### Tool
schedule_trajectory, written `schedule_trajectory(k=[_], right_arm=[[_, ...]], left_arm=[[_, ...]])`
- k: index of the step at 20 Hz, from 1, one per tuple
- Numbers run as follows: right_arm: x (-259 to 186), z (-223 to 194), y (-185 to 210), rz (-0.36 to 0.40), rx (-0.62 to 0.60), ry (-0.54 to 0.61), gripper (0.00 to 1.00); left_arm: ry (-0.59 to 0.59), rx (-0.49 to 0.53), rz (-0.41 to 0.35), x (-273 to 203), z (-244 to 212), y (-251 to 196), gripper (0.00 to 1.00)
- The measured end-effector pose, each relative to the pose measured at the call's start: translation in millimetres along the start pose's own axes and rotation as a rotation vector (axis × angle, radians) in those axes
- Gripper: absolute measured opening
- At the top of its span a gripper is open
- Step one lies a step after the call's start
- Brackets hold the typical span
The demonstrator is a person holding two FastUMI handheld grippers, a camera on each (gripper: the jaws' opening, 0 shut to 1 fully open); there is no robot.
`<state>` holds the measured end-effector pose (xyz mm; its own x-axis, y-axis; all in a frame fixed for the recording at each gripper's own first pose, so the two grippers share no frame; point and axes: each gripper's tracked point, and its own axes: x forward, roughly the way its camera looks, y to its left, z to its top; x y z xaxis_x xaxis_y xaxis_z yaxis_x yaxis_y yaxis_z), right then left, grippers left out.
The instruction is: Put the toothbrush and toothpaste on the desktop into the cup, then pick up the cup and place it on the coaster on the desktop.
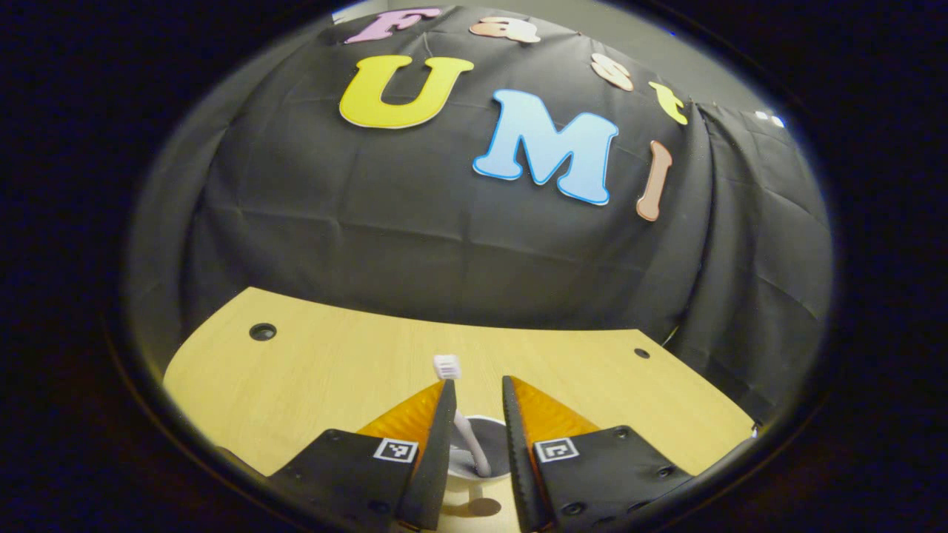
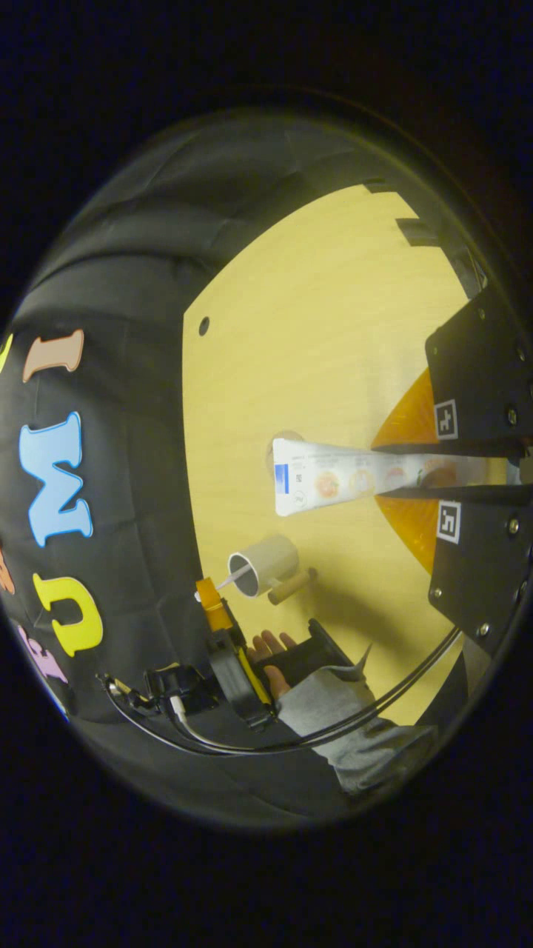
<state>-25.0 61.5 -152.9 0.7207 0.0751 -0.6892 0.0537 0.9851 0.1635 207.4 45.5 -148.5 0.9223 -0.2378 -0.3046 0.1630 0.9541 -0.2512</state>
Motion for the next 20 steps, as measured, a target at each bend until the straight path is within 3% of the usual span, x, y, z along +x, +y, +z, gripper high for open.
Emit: schedule_trajectory(k=[1, 3, 6, 8, 9, 10, 13, 18, 19, 20], right_arm=[[6.0, 8.0, 4.6, 0.013, -0.012, -0.008, 0.15], [17.6, 26.1, 15.3, 0.036, -0.037, -0.032, 0.15], [35.2, 57.4, 32.3, 0.072, -0.079, -0.078, 0.15], [47.3, 77.5, 42.6, 0.090, -0.109, -0.113, 0.15], [53.5, 87.7, 47.8, 0.099, -0.121, -0.130, 0.15], [59.9, 97.2, 53.3, 0.108, -0.129, -0.148, 0.15], [76.1, 124.5, 70.7, 0.137, -0.141, -0.197, 0.15], [100.1, 157.9, 96.0, 0.166, -0.167, -0.251, 0.17], [104.1, 163.0, 100.6, 0.169, -0.170, -0.262, 0.17], [108.6, 168.2, 105.6, 0.173, -0.167, -0.272, 0.16]], left_arm=[[0.010, -0.003, -0.015, -2.7, -1.0, -3.2, 0.60], [0.021, 0.001, -0.025, -12.6, -1.5, -5.2, 0.91], [0.019, 0.023, -0.018, -25.4, 5.3, -4.7, 0.93], [0.021, 0.036, -0.016, -35.2, 8.9, -3.9, 1.00], [0.024, 0.040, -0.015, -39.6, 7.4, -1.4, 0.96], [0.027, 0.041, -0.015, -44.6, 8.3, -0.2, 0.99], [0.040, 0.024, 0.004, -59.3, 6.1, 11.7, 0.96], [0.075, -0.020, 0.040, -81.5, -3.6, 30.8, 0.99], [0.081, -0.030, 0.046, -85.0, -7.9, 35.0, 0.95], [0.086, -0.039, 0.051, -87.6, -9.9, 38.5, 0.99]])
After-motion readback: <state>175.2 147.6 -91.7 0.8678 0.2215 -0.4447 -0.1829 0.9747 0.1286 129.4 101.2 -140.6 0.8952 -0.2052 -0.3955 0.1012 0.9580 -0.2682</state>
